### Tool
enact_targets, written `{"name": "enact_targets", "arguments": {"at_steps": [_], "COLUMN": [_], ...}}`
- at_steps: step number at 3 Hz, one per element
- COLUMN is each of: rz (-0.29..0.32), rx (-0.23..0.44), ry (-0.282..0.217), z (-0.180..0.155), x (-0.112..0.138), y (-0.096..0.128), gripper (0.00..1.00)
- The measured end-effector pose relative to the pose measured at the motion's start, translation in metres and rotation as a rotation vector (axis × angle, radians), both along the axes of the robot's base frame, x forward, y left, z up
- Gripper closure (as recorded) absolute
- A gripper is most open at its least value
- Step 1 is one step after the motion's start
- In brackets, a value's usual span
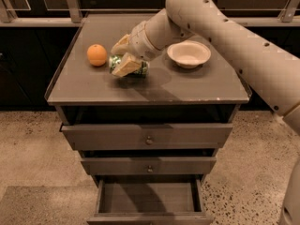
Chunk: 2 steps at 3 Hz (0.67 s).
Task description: Pick green can from bottom drawer and place on counter
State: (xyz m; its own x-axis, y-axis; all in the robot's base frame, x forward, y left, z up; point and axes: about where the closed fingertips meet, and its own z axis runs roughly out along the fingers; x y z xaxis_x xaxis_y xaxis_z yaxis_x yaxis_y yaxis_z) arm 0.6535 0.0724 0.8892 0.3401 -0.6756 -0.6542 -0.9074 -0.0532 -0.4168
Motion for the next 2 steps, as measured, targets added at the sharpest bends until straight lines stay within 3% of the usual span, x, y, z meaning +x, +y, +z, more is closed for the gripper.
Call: {"name": "enact_targets", "arguments": {"at_steps": [2], "rz": [0.000], "rx": [0.000], "ry": [0.000], "z": [-0.0002], "x": [-0.0001], "y": [0.0002], "gripper": [0.10]}}
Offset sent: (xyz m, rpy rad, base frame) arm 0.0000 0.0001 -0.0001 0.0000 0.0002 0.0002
